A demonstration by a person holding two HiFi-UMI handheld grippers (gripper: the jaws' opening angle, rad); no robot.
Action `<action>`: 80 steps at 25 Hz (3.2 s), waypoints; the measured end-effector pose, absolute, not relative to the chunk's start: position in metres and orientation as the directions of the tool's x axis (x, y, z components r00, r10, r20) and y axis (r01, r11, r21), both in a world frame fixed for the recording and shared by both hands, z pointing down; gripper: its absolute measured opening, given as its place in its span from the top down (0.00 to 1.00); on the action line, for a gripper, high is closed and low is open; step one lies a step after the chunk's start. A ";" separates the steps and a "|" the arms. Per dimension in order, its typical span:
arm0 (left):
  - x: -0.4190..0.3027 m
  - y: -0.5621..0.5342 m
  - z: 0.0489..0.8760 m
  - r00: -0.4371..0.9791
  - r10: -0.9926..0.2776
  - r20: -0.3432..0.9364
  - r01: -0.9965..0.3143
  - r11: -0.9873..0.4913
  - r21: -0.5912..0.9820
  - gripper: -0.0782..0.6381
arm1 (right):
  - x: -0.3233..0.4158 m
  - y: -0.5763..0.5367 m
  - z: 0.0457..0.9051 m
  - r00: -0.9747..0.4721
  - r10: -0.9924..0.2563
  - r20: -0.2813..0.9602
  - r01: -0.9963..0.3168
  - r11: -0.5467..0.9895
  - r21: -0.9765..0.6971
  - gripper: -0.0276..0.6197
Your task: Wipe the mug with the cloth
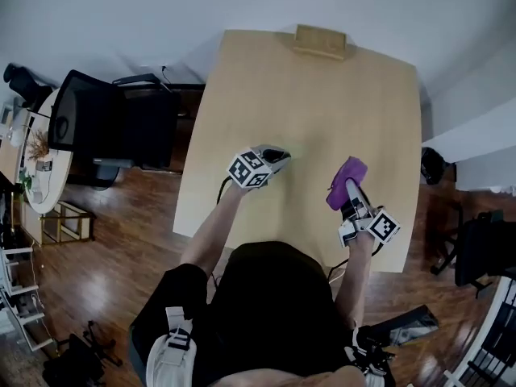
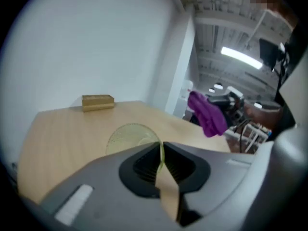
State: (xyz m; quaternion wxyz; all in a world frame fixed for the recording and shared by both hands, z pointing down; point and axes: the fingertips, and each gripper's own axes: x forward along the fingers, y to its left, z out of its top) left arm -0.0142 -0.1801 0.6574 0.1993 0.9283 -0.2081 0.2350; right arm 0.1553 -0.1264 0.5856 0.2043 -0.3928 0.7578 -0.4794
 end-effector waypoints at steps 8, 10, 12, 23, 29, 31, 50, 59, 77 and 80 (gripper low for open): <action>0.036 -0.255 0.737 0.488 -0.173 0.856 -0.227 -0.972 -0.067 0.83 | 0.159 -0.116 0.600 -0.578 -0.814 0.064 -0.351 0.177 -0.919 0.86; 0.043 -0.262 0.748 0.415 -0.144 0.898 -0.166 -0.983 -0.081 0.83 | 0.161 -0.113 0.603 -0.569 -0.820 0.067 -0.345 0.164 -0.924 0.86; 0.048 -0.267 0.760 0.352 -0.119 0.929 -0.109 -0.990 -0.086 0.83 | 0.165 -0.112 0.605 -0.562 -0.825 0.064 -0.347 0.165 -0.923 0.86; 0.042 -0.274 0.726 0.468 -0.235 0.852 -0.289 -0.952 -0.104 0.68 | 0.178 -0.110 0.605 -0.565 -0.825 -0.010 -0.291 0.210 -0.933 0.86; -0.016 -0.201 0.629 0.750 -0.473 0.462 -0.633 -0.715 0.296 0.68 | 0.167 -0.107 0.587 -0.620 -0.779 -0.095 -0.217 0.286 -0.933 0.86; -0.056 -0.166 0.588 0.785 -0.601 0.150 -0.558 -0.581 0.592 0.68 | 0.163 -0.105 0.584 -0.638 -0.761 -0.117 -0.198 0.309 -0.930 0.86; -0.175 0.065 0.450 0.438 -0.541 -0.718 0.194 -0.723 0.663 0.77 | 0.095 0.077 0.502 -0.511 -0.831 -0.219 -0.211 0.369 -0.905 0.86; -0.177 0.130 0.430 0.481 -0.500 -0.720 0.210 -0.732 0.648 0.86 | 0.061 0.156 0.464 -0.513 -0.832 -0.211 -0.287 0.398 -0.871 0.86; -0.065 0.199 0.406 0.688 -0.524 -0.503 -0.124 -0.767 0.630 0.87 | 0.109 0.206 0.452 -0.588 -0.752 -0.298 -0.176 0.479 -0.860 0.86; -0.045 0.211 0.406 0.694 -0.544 -0.472 -0.175 -0.762 0.623 0.88 | 0.125 0.214 0.458 -0.601 -0.735 -0.314 -0.144 0.486 -0.862 0.86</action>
